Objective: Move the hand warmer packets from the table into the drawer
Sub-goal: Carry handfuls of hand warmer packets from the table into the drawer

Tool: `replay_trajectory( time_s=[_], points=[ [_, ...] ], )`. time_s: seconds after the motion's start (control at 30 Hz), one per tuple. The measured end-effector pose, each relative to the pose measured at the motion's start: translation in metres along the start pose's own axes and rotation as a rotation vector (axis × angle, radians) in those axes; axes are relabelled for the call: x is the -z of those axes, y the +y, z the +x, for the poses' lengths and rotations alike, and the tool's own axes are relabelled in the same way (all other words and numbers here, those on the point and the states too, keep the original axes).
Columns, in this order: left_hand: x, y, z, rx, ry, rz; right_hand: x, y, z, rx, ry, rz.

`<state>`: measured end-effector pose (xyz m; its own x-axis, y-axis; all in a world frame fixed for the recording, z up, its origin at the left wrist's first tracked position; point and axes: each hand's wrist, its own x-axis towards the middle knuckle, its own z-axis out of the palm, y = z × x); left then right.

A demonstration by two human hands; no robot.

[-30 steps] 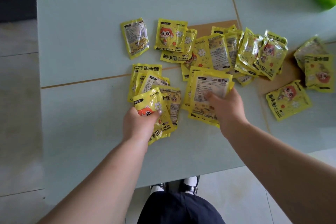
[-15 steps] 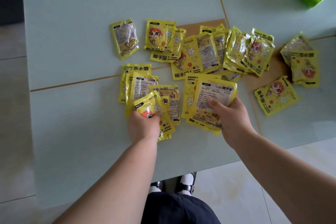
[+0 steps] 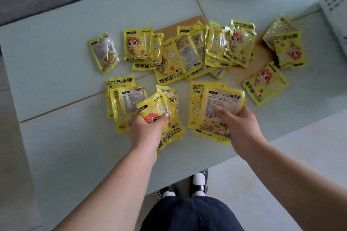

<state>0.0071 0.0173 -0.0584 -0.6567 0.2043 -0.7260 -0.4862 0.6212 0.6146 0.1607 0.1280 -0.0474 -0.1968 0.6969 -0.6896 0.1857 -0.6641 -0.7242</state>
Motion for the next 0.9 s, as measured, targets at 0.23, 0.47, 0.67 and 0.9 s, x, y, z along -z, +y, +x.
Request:
replay_trajectory(
  time_s=[0.23,0.47,0.67,0.9],
  points=[
    [-0.032,0.022,-0.031,-0.13,-0.211,0.107,0.059,0.002,-0.032,0.004,0.114,0.173],
    [-0.07,0.011,-0.086,-0.187,-0.581,0.263,0.12,0.026,-0.097,0.079,0.321,0.355],
    [-0.099,-0.033,-0.158,-0.151,-0.868,0.426,0.179,0.083,-0.184,0.077,0.55,0.552],
    [-0.108,-0.121,-0.24,-0.144,-1.072,0.668,0.231,0.186,-0.28,0.044,0.802,0.776]
  ],
)
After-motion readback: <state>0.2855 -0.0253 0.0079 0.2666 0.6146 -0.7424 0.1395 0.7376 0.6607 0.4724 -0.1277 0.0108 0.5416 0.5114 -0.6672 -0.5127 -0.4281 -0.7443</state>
